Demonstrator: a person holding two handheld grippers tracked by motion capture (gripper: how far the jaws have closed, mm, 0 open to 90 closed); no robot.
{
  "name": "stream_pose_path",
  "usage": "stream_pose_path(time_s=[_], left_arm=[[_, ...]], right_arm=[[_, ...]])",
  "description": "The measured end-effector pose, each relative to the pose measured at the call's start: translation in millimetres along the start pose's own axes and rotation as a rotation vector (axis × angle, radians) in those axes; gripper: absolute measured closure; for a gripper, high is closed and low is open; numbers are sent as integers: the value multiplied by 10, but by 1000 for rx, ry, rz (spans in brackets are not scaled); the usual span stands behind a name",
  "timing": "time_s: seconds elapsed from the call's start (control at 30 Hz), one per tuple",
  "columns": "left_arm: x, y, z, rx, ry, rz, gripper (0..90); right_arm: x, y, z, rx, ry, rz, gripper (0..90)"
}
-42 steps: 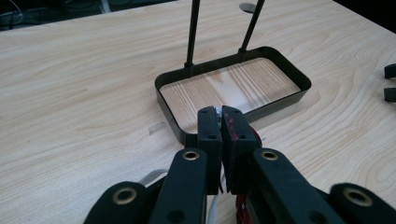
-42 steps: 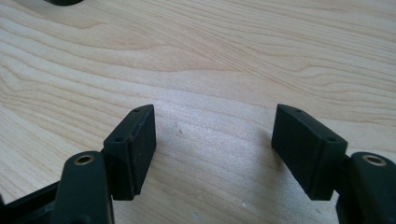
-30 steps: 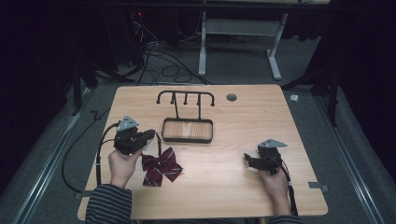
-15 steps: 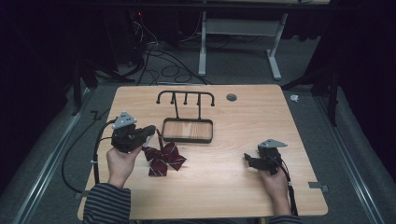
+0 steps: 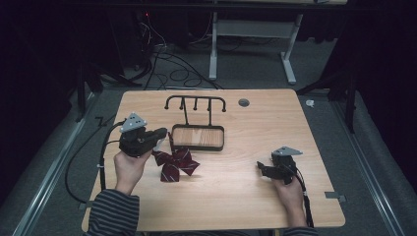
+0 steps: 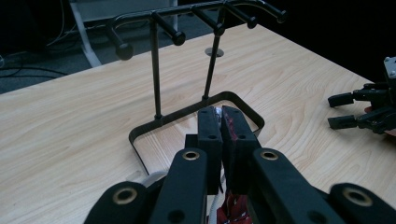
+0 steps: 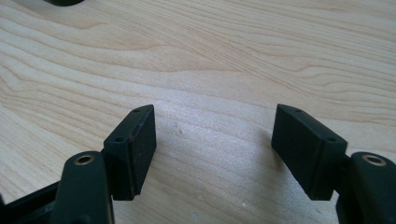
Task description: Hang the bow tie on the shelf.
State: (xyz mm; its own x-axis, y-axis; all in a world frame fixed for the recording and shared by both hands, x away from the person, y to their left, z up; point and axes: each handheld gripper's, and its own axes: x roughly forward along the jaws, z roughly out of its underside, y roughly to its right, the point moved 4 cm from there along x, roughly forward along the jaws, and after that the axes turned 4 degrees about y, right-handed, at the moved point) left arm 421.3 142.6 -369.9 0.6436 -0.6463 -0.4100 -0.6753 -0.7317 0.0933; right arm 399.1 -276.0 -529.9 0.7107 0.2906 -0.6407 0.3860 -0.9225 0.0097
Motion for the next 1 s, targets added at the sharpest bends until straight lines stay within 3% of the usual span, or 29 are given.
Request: stream_pose_path(time_s=[0.77,1.0], left_arm=[[51,101,-217,51,12,10,872],[92,112,-258,66,-9,23,872]], right_arm=[[0,2,-1,1,1,-2,322],[0,5,-1,1,1,-5,322]])
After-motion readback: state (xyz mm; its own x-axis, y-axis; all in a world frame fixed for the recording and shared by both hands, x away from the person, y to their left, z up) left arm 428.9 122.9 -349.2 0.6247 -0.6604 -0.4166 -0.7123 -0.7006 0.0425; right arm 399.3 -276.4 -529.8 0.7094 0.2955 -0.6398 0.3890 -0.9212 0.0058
